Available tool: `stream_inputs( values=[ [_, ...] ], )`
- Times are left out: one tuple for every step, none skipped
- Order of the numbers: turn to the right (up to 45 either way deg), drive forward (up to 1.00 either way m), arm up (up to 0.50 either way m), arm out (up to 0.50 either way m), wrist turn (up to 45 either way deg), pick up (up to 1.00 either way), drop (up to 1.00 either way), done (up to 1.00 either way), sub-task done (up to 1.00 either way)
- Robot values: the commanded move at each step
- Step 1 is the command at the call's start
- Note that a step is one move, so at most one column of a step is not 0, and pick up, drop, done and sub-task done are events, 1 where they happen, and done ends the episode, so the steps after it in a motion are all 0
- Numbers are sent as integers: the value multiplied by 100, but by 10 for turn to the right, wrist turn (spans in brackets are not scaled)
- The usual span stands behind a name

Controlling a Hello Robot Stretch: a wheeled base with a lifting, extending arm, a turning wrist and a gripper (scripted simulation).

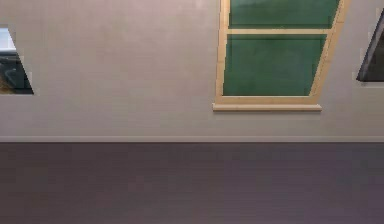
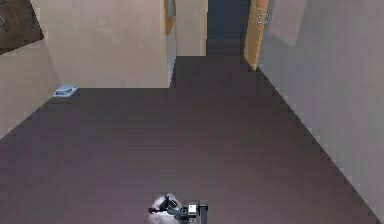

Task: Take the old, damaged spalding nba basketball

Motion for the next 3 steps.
stream_inputs(
  values=[
    [0,0,0,0,90,0,0,0,0],
    [0,0,-30,0,0,0,0,0,0],
    [0,0,0,0,0,100,0,0,0]
  ],
)
